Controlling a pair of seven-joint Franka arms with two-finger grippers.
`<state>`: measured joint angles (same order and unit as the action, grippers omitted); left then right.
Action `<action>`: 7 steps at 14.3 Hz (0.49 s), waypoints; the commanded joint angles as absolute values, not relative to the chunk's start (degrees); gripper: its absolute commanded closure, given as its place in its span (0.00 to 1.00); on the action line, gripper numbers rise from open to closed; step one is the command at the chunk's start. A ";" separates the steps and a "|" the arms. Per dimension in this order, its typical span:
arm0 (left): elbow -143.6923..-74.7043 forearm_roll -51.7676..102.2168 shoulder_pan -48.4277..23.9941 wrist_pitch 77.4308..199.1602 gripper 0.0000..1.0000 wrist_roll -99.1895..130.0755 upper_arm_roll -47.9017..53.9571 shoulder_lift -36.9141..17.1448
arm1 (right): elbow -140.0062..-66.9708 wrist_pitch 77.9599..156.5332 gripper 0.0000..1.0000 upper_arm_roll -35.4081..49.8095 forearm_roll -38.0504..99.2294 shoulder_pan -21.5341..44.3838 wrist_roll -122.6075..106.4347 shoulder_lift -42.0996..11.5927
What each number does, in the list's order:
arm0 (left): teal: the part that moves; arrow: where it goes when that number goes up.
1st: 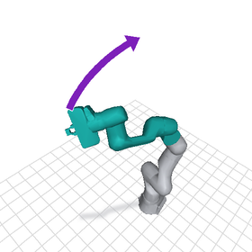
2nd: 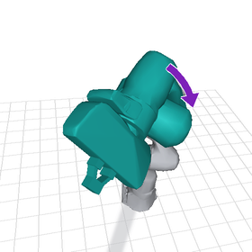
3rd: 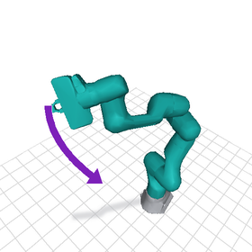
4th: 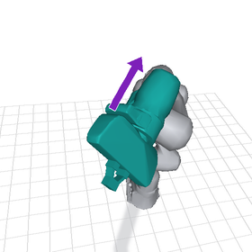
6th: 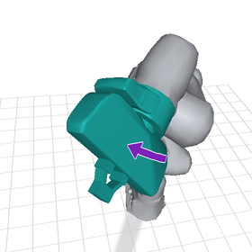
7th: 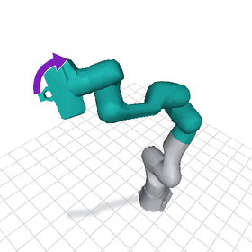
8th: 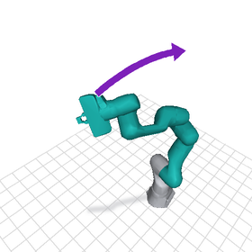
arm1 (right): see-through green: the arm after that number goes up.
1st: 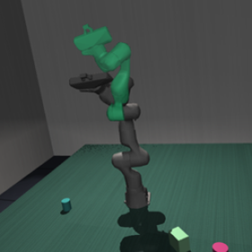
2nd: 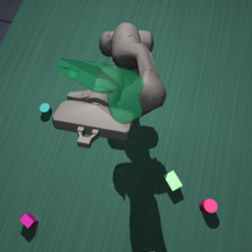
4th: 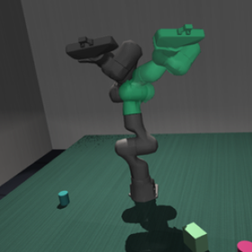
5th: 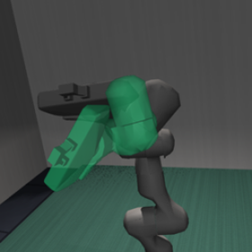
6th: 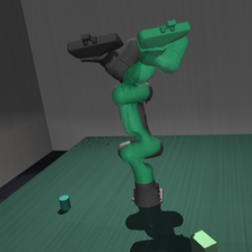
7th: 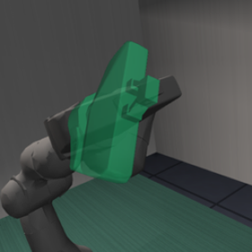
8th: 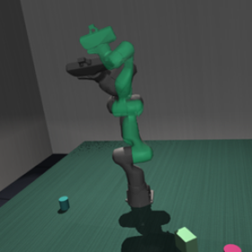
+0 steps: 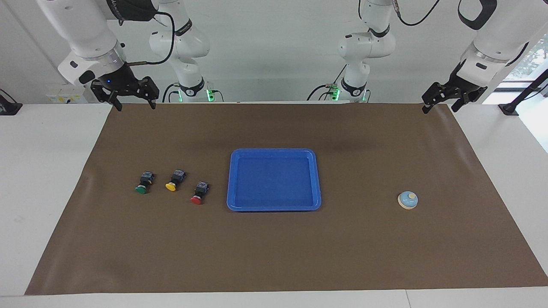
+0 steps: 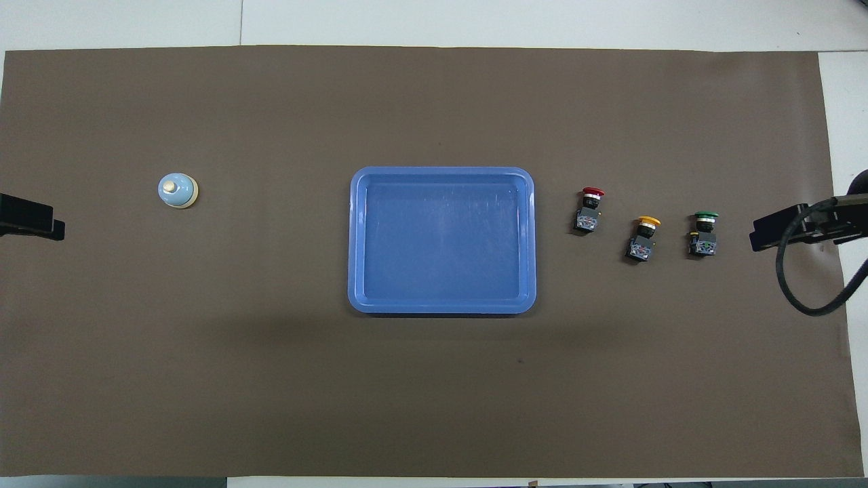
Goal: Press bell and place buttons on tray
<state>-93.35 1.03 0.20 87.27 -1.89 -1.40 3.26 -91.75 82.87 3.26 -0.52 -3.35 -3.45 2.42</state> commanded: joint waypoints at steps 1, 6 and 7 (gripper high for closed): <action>-93.16 0.79 -0.53 86.23 0.00 -2.02 -2.02 3.43 | -93.08 82.44 0.00 3.08 -0.35 -3.52 -3.96 3.60; -93.43 0.88 -0.70 86.83 0.00 -2.10 -1.76 3.51 | -93.08 82.44 0.00 3.08 -0.35 -3.52 -3.96 3.69; -94.04 0.79 -0.70 86.75 0.00 -2.28 -1.93 3.69 | -93.08 82.44 0.00 3.08 -0.35 -3.52 -3.96 3.69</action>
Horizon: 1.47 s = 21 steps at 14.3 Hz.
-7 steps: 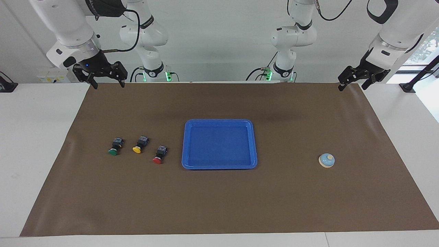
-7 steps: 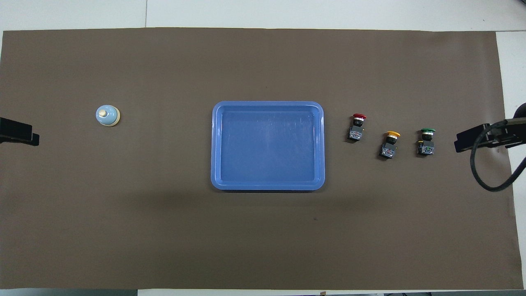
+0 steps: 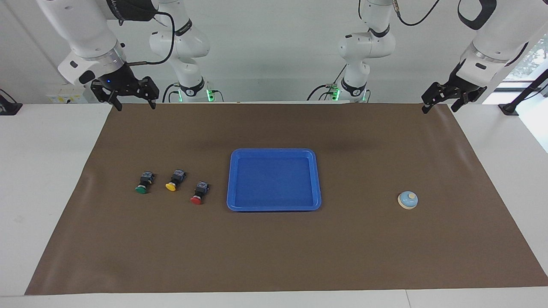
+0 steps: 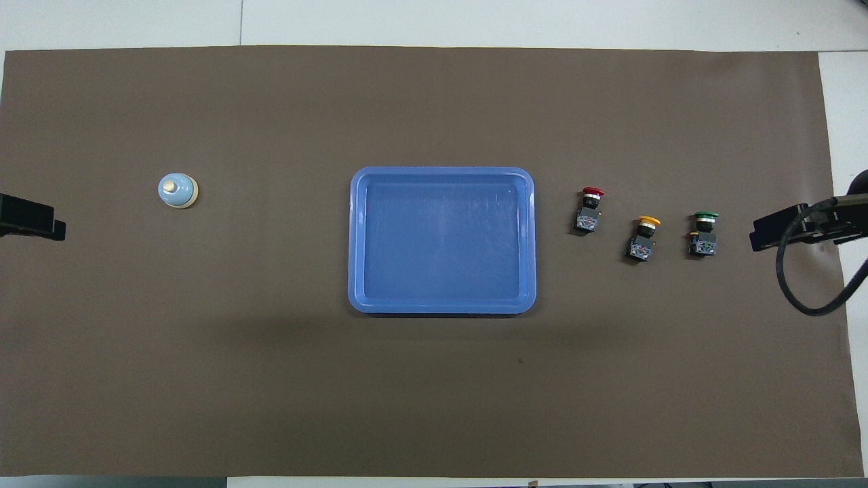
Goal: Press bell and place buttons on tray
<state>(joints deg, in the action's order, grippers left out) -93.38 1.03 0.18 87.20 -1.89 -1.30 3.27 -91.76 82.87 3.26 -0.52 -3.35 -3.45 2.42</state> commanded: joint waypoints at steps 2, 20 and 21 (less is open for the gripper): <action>-96.05 0.79 -0.18 88.32 0.00 -1.85 -2.02 4.56 | -93.08 82.44 0.00 3.08 -0.35 -3.52 -3.96 3.69; -102.83 -3.25 0.00 130.61 1.00 1.67 -1.93 -19.16 | -93.08 82.44 0.00 3.08 -0.35 -3.52 -3.96 3.60; -102.75 -3.25 -0.09 130.61 1.00 1.93 -1.93 -19.33 | -93.08 82.44 0.00 3.08 -0.35 -3.52 -3.96 3.69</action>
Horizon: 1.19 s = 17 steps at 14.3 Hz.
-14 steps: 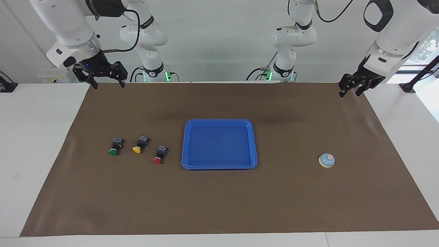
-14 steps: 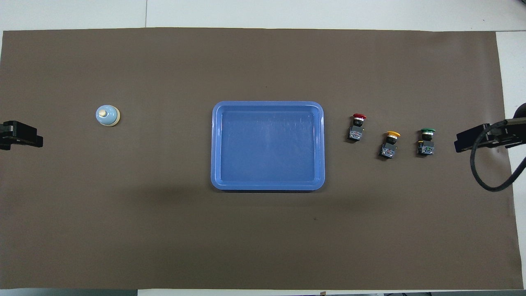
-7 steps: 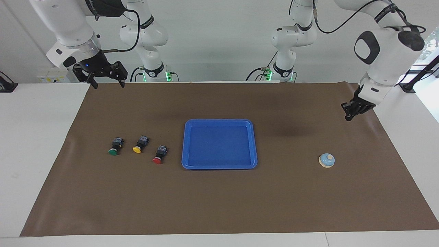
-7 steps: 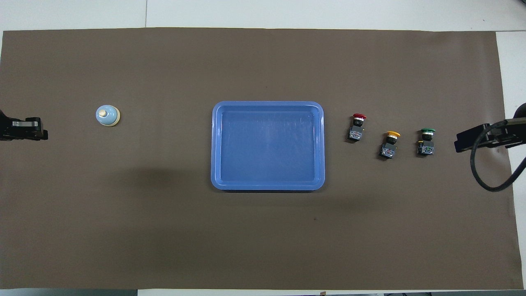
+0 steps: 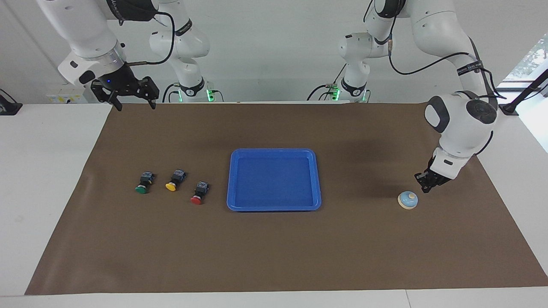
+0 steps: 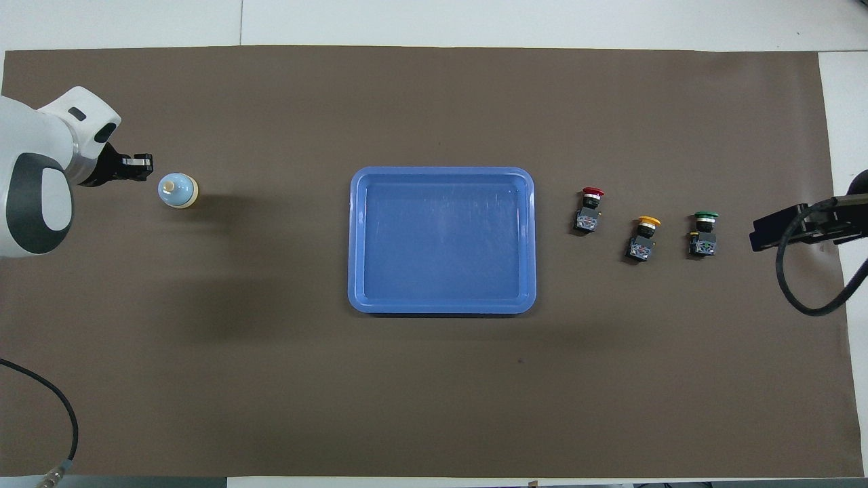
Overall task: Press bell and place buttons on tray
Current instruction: 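Move the left gripper over the silver bell and lower it, then press down on the bell top with the left gripper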
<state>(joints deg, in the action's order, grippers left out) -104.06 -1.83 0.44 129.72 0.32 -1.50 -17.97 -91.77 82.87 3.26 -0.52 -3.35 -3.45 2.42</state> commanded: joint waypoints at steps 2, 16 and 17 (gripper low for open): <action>-103.53 -3.25 -0.35 130.61 1.00 2.46 -1.76 -19.25 | -93.08 82.44 0.00 3.08 -0.35 -3.52 -3.96 3.69; -105.64 -3.25 -1.14 131.31 1.00 3.60 -1.76 -19.69 | -93.08 82.44 0.00 3.08 -0.35 -3.52 -3.96 3.69; -105.64 -3.25 -1.14 131.66 1.00 3.60 -1.76 -19.95 | -93.08 82.44 0.00 3.08 -0.35 -3.52 -3.96 3.69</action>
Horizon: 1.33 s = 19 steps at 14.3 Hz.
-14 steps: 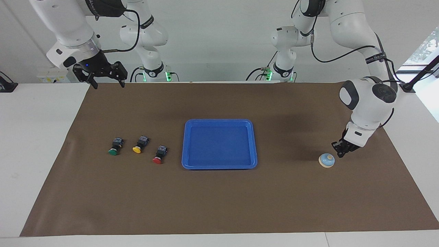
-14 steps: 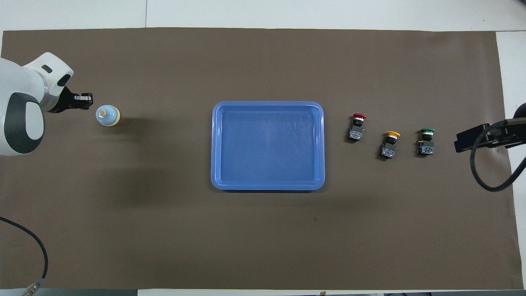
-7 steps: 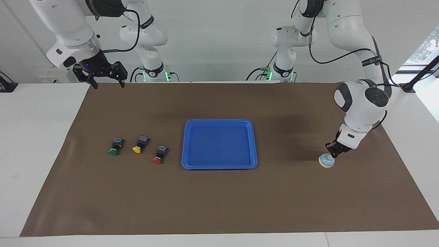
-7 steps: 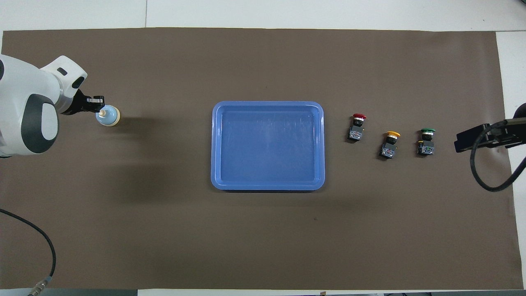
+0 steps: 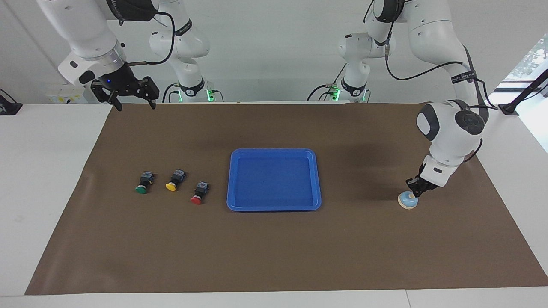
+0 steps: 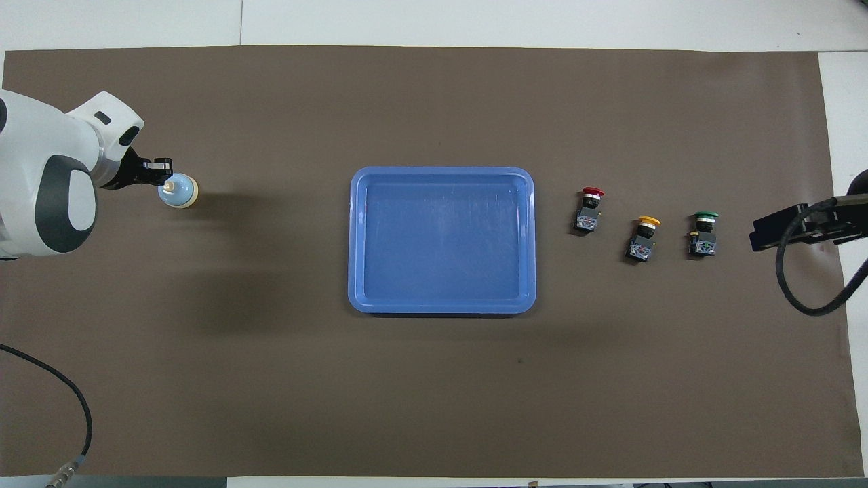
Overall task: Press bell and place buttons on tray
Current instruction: 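Press down on the bell top with the left gripper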
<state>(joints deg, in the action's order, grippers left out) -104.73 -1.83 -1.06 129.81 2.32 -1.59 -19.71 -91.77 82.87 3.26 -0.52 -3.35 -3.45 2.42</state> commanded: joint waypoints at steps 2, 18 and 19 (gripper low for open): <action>-105.64 -3.25 -1.14 132.10 1.00 3.60 -1.76 -20.21 | -93.08 82.44 0.00 3.08 -0.35 -3.52 -3.96 3.69; -103.03 -3.25 -0.79 128.61 1.00 2.99 -1.93 -18.91 | -93.08 82.44 0.00 3.08 -0.35 -3.52 -3.96 3.69; -101.88 -3.25 -0.79 125.63 1.00 2.90 -2.11 -17.50 | -93.08 82.44 0.00 3.08 -0.35 -3.52 -3.96 3.69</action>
<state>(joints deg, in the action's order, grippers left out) -104.34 -1.83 -0.99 131.72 2.35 -1.83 -20.51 -91.77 82.87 3.26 -0.52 -3.35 -3.45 2.42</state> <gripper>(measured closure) 0.991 0.000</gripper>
